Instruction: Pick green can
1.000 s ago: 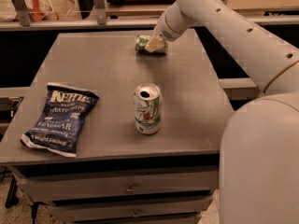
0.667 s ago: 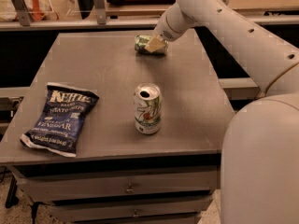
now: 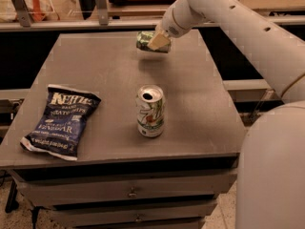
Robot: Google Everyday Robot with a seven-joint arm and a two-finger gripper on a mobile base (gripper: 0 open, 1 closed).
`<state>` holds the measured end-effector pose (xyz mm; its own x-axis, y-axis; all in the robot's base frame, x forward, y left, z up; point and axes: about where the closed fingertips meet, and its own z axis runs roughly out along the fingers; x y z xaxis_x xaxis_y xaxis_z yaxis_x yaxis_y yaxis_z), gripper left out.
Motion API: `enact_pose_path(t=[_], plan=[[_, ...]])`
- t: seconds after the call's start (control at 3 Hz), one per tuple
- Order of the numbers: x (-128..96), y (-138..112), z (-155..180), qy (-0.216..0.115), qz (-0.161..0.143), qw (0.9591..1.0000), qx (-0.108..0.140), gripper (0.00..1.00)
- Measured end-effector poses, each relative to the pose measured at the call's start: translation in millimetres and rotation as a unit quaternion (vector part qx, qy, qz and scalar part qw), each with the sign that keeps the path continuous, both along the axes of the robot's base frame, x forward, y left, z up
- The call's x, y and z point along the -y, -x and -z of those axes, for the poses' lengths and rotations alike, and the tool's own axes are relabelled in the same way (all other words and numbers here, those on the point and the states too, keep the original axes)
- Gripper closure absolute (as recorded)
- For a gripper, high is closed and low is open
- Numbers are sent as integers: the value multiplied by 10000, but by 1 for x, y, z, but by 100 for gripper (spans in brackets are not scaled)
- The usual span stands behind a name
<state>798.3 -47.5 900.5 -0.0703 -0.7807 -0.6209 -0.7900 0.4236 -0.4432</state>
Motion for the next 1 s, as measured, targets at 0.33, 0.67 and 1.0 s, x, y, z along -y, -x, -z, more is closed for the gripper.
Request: enact_pose_path(t=[0.33,0.67,1.0], plan=[[-1,7,-26,-60,-98,9995,286,100],[1,13,-49,-98,-165,9984,533,100],[5,17,-65,-126,-165,9973,702,100]])
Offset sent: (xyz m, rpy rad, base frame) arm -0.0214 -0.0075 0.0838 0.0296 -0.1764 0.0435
